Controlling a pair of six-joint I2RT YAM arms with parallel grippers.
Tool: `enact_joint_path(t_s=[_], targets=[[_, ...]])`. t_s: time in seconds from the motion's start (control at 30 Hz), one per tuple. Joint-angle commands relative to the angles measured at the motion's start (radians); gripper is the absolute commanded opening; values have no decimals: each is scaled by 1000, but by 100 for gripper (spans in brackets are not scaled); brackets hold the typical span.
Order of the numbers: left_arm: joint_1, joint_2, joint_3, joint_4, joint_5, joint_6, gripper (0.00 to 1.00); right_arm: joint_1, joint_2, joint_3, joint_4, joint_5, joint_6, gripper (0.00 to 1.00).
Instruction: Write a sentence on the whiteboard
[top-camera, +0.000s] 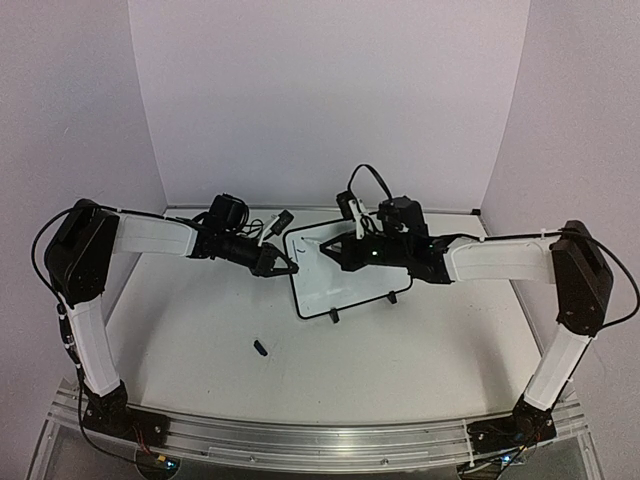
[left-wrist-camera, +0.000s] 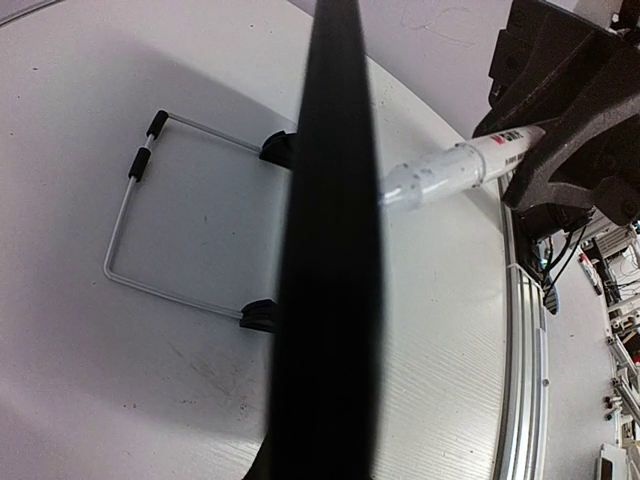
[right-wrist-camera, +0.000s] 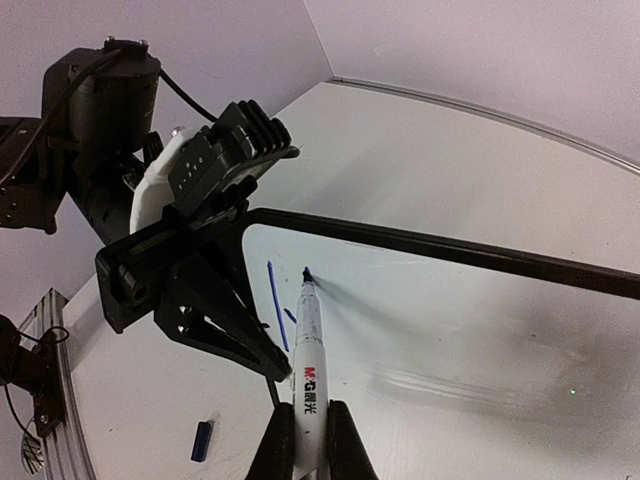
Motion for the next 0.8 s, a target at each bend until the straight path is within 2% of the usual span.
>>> enact_joint_path(t_s=[0.0,0.47,0.77], targets=[[-8,17,29,-58,33,7,0,-6,9,6,12,31,-4,0],[-8,18,30,-59,33,7,0,-6,-23,-105,28,17,26,0],[-8,16,32,-62,31,9,0,-6,-65,-112,36,-23,27,0]])
